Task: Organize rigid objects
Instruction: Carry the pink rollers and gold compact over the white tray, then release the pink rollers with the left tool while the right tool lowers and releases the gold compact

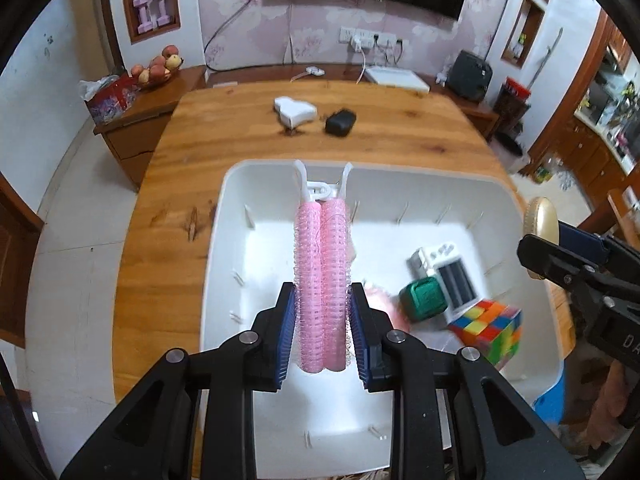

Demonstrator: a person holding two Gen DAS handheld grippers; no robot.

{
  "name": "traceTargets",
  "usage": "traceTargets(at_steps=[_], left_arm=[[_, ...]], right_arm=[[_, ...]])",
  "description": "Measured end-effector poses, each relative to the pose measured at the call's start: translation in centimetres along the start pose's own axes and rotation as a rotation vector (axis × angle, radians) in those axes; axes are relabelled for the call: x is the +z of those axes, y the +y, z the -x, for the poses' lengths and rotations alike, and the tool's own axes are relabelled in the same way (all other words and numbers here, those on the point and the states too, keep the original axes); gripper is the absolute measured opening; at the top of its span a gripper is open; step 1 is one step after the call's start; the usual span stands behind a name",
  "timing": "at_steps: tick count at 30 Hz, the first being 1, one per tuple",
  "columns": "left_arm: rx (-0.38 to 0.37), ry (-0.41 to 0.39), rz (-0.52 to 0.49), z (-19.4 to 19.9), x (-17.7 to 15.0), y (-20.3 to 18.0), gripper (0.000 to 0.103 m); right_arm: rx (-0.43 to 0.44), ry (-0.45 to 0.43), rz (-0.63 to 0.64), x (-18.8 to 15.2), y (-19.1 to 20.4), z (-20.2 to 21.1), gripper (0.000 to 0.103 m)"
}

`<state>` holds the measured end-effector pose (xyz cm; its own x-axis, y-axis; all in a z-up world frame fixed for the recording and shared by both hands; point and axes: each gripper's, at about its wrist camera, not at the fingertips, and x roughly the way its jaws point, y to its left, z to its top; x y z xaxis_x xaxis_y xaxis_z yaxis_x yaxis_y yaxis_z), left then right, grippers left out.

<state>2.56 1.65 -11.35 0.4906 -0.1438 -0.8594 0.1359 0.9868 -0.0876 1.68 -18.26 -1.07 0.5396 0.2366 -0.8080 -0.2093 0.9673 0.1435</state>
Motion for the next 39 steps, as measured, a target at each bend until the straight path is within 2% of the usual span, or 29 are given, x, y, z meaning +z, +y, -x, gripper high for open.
traceTargets(at_steps=[6, 13, 22, 29, 30, 31, 32, 33, 34, 39], left_arm=[[0.029, 0.018, -0.024, -1.4, -1.0, -0.5, 0.028], [0.023, 0.033, -0.048, -2.0, -1.7, -1.2, 0.028], [0.017, 0.05, -0.045, -2.4, -2.0, -1.3, 0.028], [0.015, 0.063, -0.048, -2.6, -2.1, -1.4, 0.03], [0.017, 0.065, -0.051, -2.6, -2.1, -1.4, 0.034], [0.023, 0.068, -0.053, -2.6, -2.1, -1.5, 0.044], [0.026, 0.066, -0.052, -2.5, -2.0, -1.5, 0.05], [0.029, 0.062, -0.054, -2.4, -2.1, -1.5, 0.059], [0.03, 0.052, -0.054, -2.2, -2.1, -1.6, 0.064], [0.033, 0.028, -0.056, -1.7, -2.1, -1.6, 0.073]], right_arm=[[0.007, 0.087, -0.018, -1.3, -0.2, -2.6, 0.056], [-0.019, 0.094, 0.002, -1.4, 0.2, -2.7, 0.056], [-0.025, 0.182, 0.014, -2.1, 0.6, -4.4, 0.056], [-0.015, 0.211, 0.008, -2.5, 0.5, -4.9, 0.056], [-0.014, 0.213, 0.008, -2.5, 0.5, -4.9, 0.057], [-0.013, 0.213, 0.008, -2.5, 0.5, -4.9, 0.058], [-0.01, 0.21, 0.007, -2.5, 0.5, -4.8, 0.06], [-0.009, 0.206, 0.006, -2.5, 0.6, -4.7, 0.064], [-0.008, 0.199, 0.007, -2.4, 0.6, -4.6, 0.067], [-0.007, 0.179, 0.007, -2.3, 0.6, -4.1, 0.067]])
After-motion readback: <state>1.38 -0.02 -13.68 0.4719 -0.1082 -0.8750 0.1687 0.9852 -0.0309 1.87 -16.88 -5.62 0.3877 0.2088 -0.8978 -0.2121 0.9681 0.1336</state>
